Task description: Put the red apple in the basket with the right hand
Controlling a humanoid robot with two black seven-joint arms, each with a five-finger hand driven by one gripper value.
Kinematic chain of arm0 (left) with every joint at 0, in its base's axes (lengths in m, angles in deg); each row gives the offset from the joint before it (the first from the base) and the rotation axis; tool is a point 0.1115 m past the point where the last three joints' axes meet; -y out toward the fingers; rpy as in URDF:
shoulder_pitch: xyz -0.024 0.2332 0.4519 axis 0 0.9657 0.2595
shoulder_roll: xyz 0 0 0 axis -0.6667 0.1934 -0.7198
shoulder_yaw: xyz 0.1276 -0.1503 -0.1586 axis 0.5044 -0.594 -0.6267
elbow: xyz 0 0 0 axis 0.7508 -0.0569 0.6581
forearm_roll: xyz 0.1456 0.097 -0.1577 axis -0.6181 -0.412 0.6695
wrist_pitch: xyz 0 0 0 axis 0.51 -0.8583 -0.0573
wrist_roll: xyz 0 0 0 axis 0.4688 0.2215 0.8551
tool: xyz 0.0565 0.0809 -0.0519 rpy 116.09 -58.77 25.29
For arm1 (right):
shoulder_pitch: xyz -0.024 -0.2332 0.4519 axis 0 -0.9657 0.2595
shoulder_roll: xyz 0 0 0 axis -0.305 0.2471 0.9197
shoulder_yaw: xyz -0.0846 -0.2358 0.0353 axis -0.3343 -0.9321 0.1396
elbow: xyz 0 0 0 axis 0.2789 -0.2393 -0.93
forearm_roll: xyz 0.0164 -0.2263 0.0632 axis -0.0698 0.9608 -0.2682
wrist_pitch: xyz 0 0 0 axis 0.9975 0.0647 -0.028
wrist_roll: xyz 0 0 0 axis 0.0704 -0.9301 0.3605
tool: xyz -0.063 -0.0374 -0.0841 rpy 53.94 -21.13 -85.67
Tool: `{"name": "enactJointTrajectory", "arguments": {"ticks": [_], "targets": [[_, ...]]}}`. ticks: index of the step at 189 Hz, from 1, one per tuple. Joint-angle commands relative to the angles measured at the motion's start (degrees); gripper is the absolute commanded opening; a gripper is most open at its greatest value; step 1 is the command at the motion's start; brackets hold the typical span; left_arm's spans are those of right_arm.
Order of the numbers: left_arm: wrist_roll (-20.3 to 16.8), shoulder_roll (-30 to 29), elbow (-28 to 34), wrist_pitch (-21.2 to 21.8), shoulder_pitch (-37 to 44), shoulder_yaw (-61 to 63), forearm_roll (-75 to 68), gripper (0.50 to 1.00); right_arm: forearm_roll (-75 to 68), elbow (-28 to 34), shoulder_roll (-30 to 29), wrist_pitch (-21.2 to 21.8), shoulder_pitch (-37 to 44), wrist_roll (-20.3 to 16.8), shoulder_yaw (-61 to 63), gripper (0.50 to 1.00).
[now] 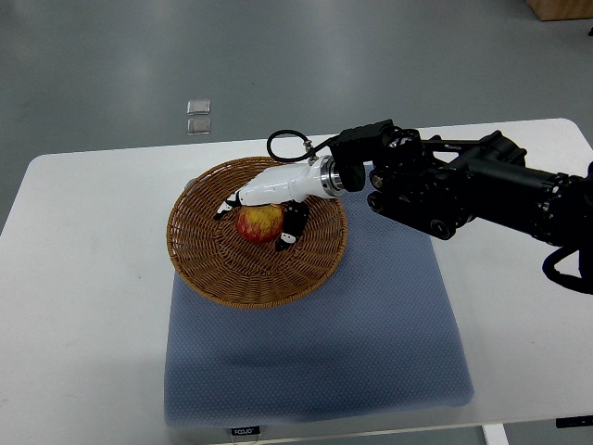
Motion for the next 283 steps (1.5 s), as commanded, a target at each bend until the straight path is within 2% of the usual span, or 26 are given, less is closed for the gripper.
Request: {"name": "enactJointTrajectory", "arguments": {"ticks": [1,37,70,90,105,114,115,133,145,146,148,161,162,178,208,218,219,221,239,283], "targets": [[0.0,0.0,0.0,0.0,0.0,0.0,0.0,1.0,-0.3,0.0,0.0,-0.1,0.3,0.0,0.1,0.911],[0.0,0.0,0.0,0.0,0.0,0.1,0.0,1.0,-1.1,0.0,0.0,-0.1,0.9,0.1,1.9,0.909],[0.0,0.0,-0.1,0.0,0.0,0.1,0.0,1.0,-4.6,0.0,0.0,0.8,0.9,-0.3,8.6,0.909],[0.0,0.0,0.0,0.0,0.0,0.1,0.0,1.0,-14.9,0.0,0.0,0.8,0.5,-0.8,11.5,0.909],[0.0,0.0,0.1,0.0,0.0,0.1,0.0,1.0,-22.5,-0.2,0.0,-0.1,0.0,-3.4,13.4,0.909],[0.0,0.0,0.1,0.0,0.0,0.1,0.0,1.0,-22.5,-0.2,0.0,-0.1,0.0,-3.4,13.4,0.909],[0.0,0.0,0.2,0.0,0.0,0.1,0.0,1.0,-26.9,-0.3,0.6,-0.3,-1.1,-5.3,15.4,0.909],[0.0,0.0,0.2,0.0,0.0,0.1,0.0,1.0,-33.3,-1.5,3.1,-3.3,-4.1,-8.8,20.3,0.909],[0.0,0.0,0.1,0.0,0.0,0.1,0.0,1.0,-33.8,-1.8,3.3,-3.8,-4.5,-9.2,20.8,0.909],[0.0,0.0,0.0,0.0,0.0,0.1,0.0,1.0,-36.7,-3.7,4.1,-6.0,-6.0,-10.6,23.7,0.909],[0.0,0.0,0.0,0.0,0.0,0.1,0.0,1.0,-37.4,-4.0,4.1,-6.5,-6.4,-11.0,24.3,0.907],[0.0,0.0,0.0,0.0,0.0,0.1,0.0,1.0,-38.8,-4.9,4.2,-7.3,-7.1,-11.5,25.4,0.907],[0.0,0.0,0.0,0.0,0.0,0.1,0.0,1.0,-42.2,-6.6,4.3,-9.1,-8.8,-12.4,27.9,0.909],[0.0,0.0,0.0,0.0,0.0,0.1,0.0,1.0,-47.9,-8.5,4.4,-12.6,-11.0,-13.8,30.4,0.907],[0.0,0.0,0.1,0.0,0.0,0.1,0.0,1.0,-59.7,-9.0,6.4,-20.4,-15.5,-16.4,31.4,0.907],[0.0,0.0,0.1,0.0,0.0,0.1,0.0,1.0,-59.7,-9.0,6.4,-20.4,-15.5,-16.4,31.4,0.907],[0.0,0.0,0.1,0.0,0.0,0.1,0.0,1.0,-63.6,-9.0,6.4,-22.2,-16.4,-16.8,31.4,0.907],[-0.1,0.0,0.1,0.0,0.0,0.1,0.0,1.0,-64.4,-9.0,6.4,-22.6,-16.5,-16.8,31.5,0.909],[-0.1,0.0,-0.1,0.0,0.0,0.2,0.0,1.0,-70.7,-9.0,6.4,-23.9,-17.0,-17.8,31.4,0.909],[0.0,0.0,-0.3,0.0,0.0,0.2,0.0,1.0,-76.0,-8.8,6.5,-22.9,-17.3,-18.9,31.5,0.911]]}}
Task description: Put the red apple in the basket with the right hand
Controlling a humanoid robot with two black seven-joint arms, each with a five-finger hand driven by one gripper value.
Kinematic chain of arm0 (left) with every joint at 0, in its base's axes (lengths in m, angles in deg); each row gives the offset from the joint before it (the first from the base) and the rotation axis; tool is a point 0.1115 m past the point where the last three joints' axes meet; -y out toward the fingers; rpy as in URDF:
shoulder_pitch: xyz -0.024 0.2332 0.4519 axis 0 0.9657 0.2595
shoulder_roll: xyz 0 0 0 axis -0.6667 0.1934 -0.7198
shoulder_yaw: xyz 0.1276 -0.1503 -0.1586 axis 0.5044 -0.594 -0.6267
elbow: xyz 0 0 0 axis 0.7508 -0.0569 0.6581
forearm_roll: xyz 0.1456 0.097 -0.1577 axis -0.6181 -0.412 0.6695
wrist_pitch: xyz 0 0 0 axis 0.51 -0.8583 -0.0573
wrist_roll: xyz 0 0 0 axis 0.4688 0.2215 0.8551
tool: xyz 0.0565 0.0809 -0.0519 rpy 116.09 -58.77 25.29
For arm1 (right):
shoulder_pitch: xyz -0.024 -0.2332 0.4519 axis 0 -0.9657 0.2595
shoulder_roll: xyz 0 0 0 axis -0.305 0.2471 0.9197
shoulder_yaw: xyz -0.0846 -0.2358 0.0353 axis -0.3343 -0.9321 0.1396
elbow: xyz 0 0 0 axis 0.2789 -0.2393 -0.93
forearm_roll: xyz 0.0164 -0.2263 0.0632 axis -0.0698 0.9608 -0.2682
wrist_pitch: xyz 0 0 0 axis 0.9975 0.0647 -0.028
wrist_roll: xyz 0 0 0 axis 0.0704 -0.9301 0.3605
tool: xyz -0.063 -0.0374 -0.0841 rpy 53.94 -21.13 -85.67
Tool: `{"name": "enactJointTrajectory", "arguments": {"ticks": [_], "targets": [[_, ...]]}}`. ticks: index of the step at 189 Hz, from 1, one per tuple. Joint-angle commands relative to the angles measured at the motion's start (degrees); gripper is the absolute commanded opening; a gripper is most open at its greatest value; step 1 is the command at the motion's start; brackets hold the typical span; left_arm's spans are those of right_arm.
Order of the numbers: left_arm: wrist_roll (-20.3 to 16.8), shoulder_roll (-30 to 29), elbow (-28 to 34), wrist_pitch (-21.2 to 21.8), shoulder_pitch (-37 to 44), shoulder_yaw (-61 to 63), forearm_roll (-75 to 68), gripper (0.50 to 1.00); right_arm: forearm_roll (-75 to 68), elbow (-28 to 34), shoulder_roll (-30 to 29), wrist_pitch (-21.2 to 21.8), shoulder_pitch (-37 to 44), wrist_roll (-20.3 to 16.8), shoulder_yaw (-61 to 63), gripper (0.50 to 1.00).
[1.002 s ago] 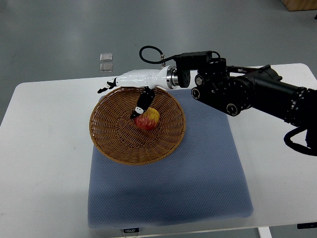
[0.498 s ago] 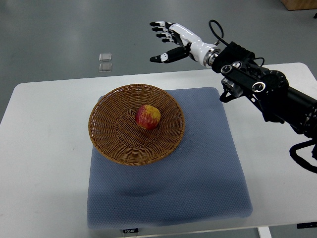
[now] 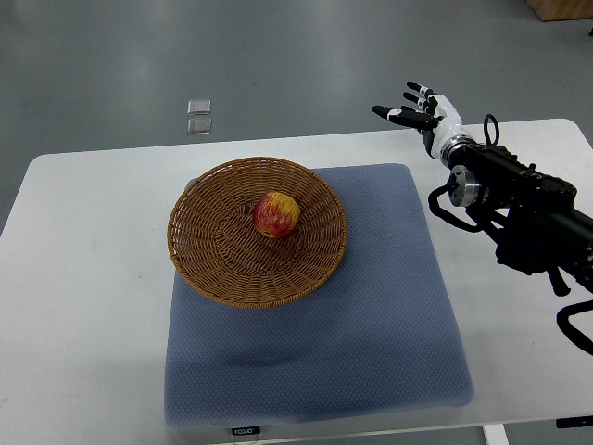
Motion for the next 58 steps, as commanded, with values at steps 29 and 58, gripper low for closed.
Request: {"name": "enactJointTrajectory", "arguments": {"ticks": [29,58], "targets": [[0.0,0.0,0.2,0.0,0.0,-0.1,0.0,1.0,-1.4,0.0,-0.3,1.8,-0.6,0.2,0.0,0.917],[0.0,0.0,0.1,0.0,0.0,-0.1,0.0,1.0,-0.6,0.1,-0.4,1.8,-0.7,0.5,-0.7,0.919]]}}
